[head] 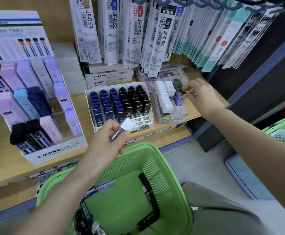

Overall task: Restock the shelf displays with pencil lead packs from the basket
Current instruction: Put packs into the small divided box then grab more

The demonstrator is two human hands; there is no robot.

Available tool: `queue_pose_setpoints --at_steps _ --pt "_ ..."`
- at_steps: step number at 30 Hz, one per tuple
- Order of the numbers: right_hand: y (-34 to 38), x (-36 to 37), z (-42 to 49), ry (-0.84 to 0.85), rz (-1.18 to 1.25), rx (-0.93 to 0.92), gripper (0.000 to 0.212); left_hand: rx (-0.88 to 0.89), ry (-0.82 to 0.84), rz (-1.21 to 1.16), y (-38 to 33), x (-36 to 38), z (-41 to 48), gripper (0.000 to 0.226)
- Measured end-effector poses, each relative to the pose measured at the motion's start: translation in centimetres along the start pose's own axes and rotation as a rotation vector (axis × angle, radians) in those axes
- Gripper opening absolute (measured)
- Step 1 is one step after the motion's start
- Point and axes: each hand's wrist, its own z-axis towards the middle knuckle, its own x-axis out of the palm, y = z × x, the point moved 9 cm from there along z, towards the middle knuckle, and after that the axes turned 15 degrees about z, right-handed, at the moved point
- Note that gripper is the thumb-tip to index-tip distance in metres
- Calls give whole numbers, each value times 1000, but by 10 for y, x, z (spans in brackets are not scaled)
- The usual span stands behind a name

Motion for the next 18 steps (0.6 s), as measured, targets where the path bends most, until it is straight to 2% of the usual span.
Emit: queue_pose_setpoints --at_steps 6,9,13,15,18 --pt "9 7 -13 -50 -57 23 15 -39 -1 -9 4 0 -5 11" --pt "42 3 -36 -86 217 26 16 -14 14 -16 -3 4 -6 11" --pt "78 26 -79 177 724 202 12 205 12 16 -43 14 -4 10" --pt "85 32 -93 249 847 233 13 254 -22 17 -59 20 1 13" --pt "79 24 -97 200 1000 248 10 302 -55 12 -81 29 10 15"
